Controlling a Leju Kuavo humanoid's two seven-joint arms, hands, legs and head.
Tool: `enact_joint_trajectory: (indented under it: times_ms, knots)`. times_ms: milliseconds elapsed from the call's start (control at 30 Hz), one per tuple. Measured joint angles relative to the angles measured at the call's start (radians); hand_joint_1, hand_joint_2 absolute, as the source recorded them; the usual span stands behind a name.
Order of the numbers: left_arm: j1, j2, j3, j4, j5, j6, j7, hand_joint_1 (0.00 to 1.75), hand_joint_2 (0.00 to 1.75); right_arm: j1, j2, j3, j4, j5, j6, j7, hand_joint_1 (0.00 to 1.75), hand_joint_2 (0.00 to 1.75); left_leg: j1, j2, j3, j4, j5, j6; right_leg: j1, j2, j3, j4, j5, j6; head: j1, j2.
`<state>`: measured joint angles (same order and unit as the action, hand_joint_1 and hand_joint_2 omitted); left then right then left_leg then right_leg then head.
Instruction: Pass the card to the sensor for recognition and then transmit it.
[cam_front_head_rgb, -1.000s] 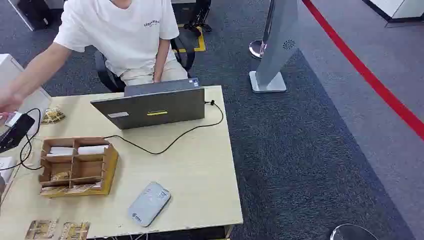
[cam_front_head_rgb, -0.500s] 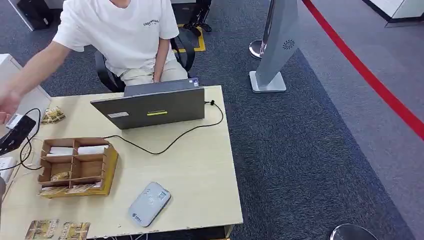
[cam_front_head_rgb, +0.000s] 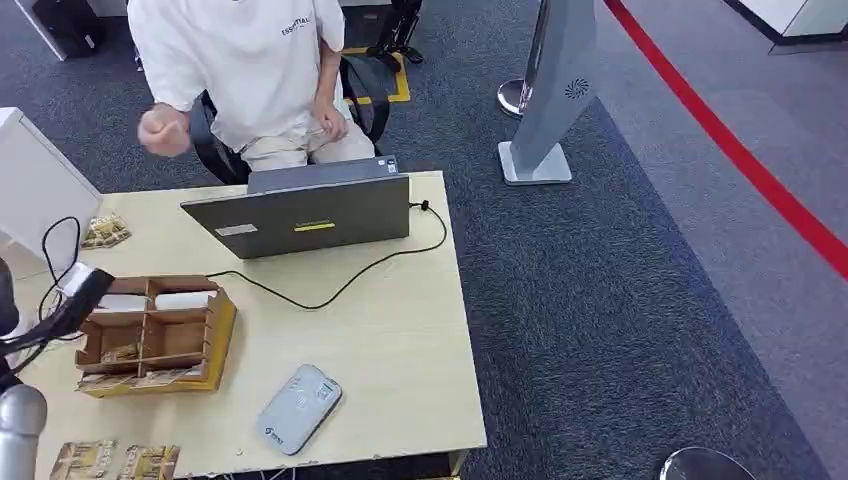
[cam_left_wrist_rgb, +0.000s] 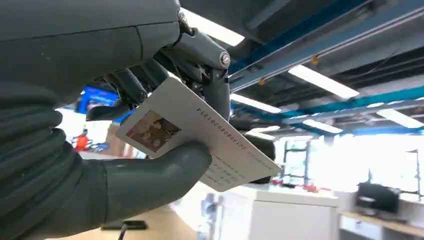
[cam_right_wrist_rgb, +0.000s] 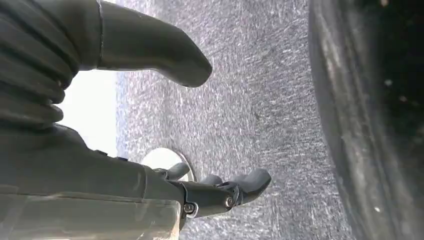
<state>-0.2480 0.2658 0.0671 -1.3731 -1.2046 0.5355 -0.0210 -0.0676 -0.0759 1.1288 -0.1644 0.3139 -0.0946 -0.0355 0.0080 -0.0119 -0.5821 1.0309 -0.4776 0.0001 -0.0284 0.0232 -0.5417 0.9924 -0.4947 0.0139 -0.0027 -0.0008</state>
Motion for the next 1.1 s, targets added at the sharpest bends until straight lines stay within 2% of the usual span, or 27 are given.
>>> enact_joint_trajectory:
  times_ms: [167, 333, 433, 533, 700, 1100]
  knots:
    - [0.189, -0.059, -0.113, -0.249, -0.070, 0.021, 0.002, 1.75, 1.75, 0.010, 0.000, -0.014, 0.001, -0.016, -0.009, 0.006, 0.00, 1.75, 0.000, 0.000, 0.000, 0.000, -0.001, 0.001, 0.000, 0.000, 0.000, -0.001, 0.000, 0.000, 0.001, 0.000]
    - [0.248, -0.070, -0.172, -0.347, -0.098, 0.036, -0.002, 1.75, 1.75, 0.013, 0.000, -0.023, 0.001, -0.020, -0.013, 0.009, 0.00, 1.75, 0.000, -0.001, 0.000, 0.000, 0.000, 0.001, 0.000, -0.002, 0.001, 0.000, 0.000, 0.001, 0.000, 0.000]
    - [0.314, -0.076, -0.233, -0.424, -0.116, 0.056, -0.016, 1.75, 1.75, 0.020, 0.000, -0.028, 0.002, -0.022, -0.016, 0.009, 0.00, 1.75, 0.000, 0.000, 0.000, 0.000, 0.000, 0.001, 0.000, -0.001, 0.001, 0.000, 0.000, 0.001, -0.001, 0.000]
    - [0.339, -0.078, -0.286, -0.456, -0.125, 0.060, -0.024, 1.75, 1.75, 0.019, 0.000, -0.031, 0.003, -0.022, -0.016, 0.010, 0.00, 1.75, 0.000, -0.002, 0.000, 0.000, 0.000, 0.001, 0.000, -0.003, 0.001, 0.000, 0.000, 0.001, 0.002, 0.000]
    - [0.333, -0.102, -0.337, -0.442, -0.133, 0.044, -0.009, 1.75, 1.75, 0.016, 0.000, -0.031, 0.003, 0.000, -0.010, 0.018, 0.00, 1.75, 0.000, -0.002, 0.000, 0.000, 0.000, 0.001, 0.000, -0.003, 0.001, 0.000, 0.001, 0.002, 0.001, 0.000]
    - [0.284, -0.188, -0.395, -0.213, -0.132, 0.046, -0.021, 1.75, 1.75, 0.007, 0.000, -0.026, 0.003, 0.033, 0.000, 0.024, 0.00, 1.75, 0.000, -0.002, 0.000, 0.000, 0.001, 0.001, 0.000, -0.003, 0.001, 0.000, 0.001, 0.002, 0.001, 0.000]
